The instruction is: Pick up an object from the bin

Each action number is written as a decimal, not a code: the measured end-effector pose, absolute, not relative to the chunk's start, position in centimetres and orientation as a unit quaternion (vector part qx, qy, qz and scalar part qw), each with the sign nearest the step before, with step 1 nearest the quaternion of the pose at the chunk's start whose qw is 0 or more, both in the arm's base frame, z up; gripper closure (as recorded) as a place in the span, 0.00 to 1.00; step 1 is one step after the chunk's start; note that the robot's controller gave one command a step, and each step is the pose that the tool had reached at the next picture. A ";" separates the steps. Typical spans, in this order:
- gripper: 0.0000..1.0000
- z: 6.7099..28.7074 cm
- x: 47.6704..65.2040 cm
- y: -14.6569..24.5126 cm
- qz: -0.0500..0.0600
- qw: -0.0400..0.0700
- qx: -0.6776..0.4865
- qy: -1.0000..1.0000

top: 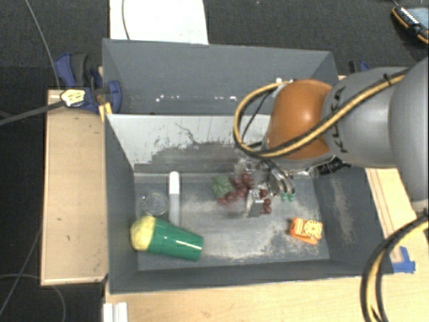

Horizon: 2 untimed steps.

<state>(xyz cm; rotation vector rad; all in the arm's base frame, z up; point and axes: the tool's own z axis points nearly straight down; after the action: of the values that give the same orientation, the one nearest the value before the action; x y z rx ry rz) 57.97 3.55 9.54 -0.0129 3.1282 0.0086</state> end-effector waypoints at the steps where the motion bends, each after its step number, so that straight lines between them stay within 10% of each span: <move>1: 0.00 12.7 56.0 3.9 0.003 0.004 -0.082 0.997; 2: 0.00 10.7 56.7 3.9 0.003 0.002 -0.020 1.000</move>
Offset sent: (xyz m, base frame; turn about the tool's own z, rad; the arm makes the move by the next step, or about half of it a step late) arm -0.0127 0.0037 0.0110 -0.0310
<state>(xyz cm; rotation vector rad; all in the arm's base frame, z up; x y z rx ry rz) 56.69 3.93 10.68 -0.0635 3.1367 0.0099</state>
